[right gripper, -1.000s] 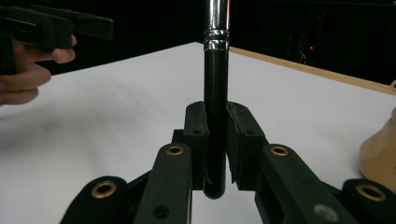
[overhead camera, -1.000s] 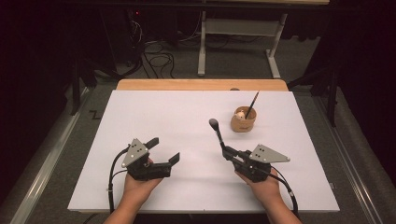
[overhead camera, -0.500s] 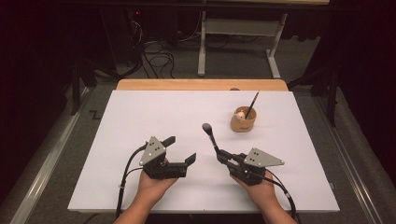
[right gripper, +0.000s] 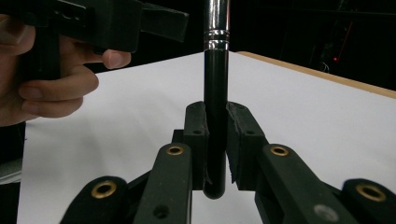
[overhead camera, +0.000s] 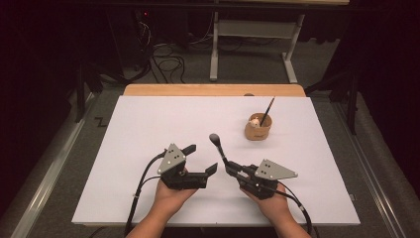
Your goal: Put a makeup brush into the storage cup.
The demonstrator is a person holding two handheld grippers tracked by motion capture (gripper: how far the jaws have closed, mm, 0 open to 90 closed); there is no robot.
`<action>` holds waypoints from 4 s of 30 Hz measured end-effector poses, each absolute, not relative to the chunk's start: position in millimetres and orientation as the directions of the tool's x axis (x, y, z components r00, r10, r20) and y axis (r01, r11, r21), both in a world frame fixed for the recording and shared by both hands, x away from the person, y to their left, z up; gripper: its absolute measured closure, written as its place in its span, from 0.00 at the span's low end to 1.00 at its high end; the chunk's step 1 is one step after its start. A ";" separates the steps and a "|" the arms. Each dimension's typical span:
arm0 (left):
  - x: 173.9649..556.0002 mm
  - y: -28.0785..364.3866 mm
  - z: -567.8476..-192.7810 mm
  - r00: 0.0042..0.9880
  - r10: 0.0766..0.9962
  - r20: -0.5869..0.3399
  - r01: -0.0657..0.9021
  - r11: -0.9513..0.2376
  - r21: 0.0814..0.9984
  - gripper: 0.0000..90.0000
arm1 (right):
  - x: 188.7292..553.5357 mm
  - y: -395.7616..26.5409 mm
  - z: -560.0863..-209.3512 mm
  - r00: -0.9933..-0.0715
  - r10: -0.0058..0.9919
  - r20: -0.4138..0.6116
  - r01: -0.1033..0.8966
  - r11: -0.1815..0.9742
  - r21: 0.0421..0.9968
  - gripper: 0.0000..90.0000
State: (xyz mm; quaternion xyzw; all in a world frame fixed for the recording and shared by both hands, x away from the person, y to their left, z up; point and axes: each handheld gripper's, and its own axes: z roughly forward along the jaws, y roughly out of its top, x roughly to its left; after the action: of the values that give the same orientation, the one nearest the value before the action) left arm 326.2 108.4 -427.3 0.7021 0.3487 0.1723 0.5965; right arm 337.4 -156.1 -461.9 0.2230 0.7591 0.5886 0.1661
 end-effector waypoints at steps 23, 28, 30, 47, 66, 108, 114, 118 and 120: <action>332.0 96.1 -427.0 0.737 0.624 -0.261 0.322 0.016 0.946 0.36 | 334.8 -150.9 -461.3 -0.857 0.515 0.016 0.139 0.201 0.970 0.89; 333.7 94.8 -428.7 0.740 0.607 -0.290 0.340 0.034 0.940 0.46 | 334.6 -151.0 -461.3 -0.856 0.517 0.012 0.139 0.208 0.968 0.89; 334.4 94.9 -429.1 0.741 0.599 -0.303 0.347 0.044 0.937 0.50 | 334.6 -150.9 -461.3 -0.857 0.516 0.012 0.137 0.205 0.969 0.89; 337.3 97.5 -430.3 0.739 0.564 -0.368 0.378 0.105 0.920 0.66 | 334.3 -149.9 -461.7 -0.856 0.516 0.007 0.132 0.206 0.970 0.90; 337.8 101.6 -429.8 0.738 0.545 -0.397 0.380 0.149 0.913 0.76 | 333.6 -148.2 -463.0 -0.860 0.510 -0.002 0.126 0.215 0.968 0.89; 325.4 88.4 -426.8 0.749 0.632 -0.201 0.280 -0.025 0.960 0.85 | 331.5 -143.5 -462.7 -0.859 0.511 0.002 0.138 0.229 0.964 0.70; 322.4 80.5 -426.9 0.753 0.636 -0.166 0.275 -0.075 0.959 0.85 | 330.3 -142.5 -461.6 -0.853 0.521 -0.008 0.130 0.228 0.965 0.69; 321.4 76.4 -427.7 0.755 0.637 -0.154 0.276 -0.095 0.956 0.85 | 330.9 -143.2 -461.7 -0.850 0.526 -0.009 0.135 0.233 0.963 0.71; 321.0 74.9 -428.3 0.755 0.638 -0.149 0.276 -0.103 0.956 0.85 | 331.0 -143.1 -461.8 -0.847 0.531 -0.009 0.135 0.231 0.963 0.71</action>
State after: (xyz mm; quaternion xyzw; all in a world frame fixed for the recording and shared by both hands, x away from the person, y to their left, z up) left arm 321.0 74.9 -428.3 0.7267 0.3147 0.1532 0.5912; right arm 331.0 -143.1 -461.8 0.2173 0.7659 0.5806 0.1706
